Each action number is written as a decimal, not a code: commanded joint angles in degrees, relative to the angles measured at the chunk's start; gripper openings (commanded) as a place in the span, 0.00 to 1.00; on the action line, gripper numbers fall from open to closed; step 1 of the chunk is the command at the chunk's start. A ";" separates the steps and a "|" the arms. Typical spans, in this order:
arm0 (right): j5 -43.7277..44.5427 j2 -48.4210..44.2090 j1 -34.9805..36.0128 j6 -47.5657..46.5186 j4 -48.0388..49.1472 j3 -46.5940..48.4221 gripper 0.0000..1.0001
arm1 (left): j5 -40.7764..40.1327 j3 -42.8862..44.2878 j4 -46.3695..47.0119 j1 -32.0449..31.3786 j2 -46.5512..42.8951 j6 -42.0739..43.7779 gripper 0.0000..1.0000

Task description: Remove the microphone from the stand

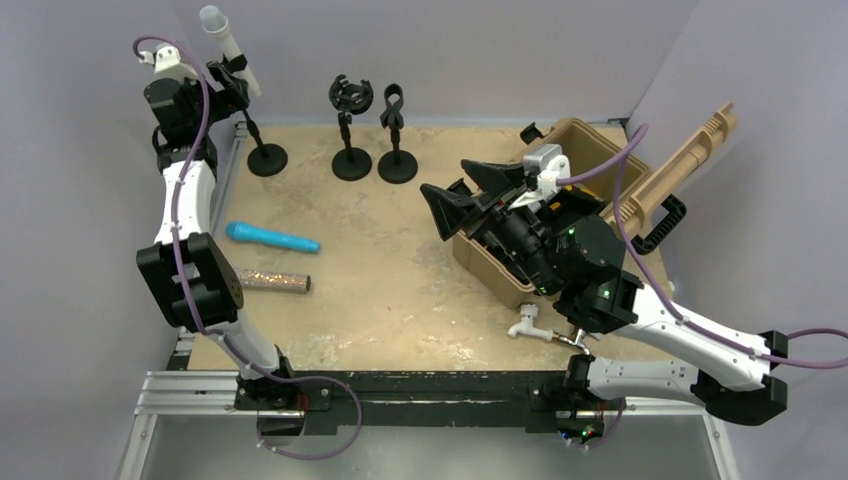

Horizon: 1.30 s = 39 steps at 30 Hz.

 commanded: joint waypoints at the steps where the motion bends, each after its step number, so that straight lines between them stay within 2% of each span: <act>1: 0.03 1.51 -0.01 0.25 0.69 1.59 0.77 | 4.96 -1.40 16.73 1.02 3.80 1.68 0.84; 3: 0.20 2.21 -0.01 0.25 0.58 1.79 0.77 | 5.71 -3.27 22.10 1.03 5.76 2.16 0.83; 10: 1.06 4.63 -0.10 0.01 0.09 2.76 0.77 | 7.42 0.76 22.64 1.21 13.89 3.75 0.78; 19: 1.16 6.18 -0.10 0.38 -0.72 3.59 0.77 | 9.53 4.09 27.12 1.14 21.27 3.93 0.77; 22: 1.41 6.14 -0.10 0.61 -0.88 3.74 0.77 | 10.02 4.89 27.71 1.15 22.80 4.32 0.68; 27: 1.23 6.20 -0.10 1.13 -0.90 3.81 0.77 | 10.97 2.55 31.87 1.20 22.15 3.56 0.44; 30: 0.79 6.40 -0.10 1.35 -1.10 3.93 0.77 | 12.75 2.22 32.36 1.11 21.69 3.08 0.33; 39: 0.20 5.10 -0.10 2.14 -1.28 3.29 0.77 | 14.92 0.76 31.81 1.06 20.53 2.87 0.08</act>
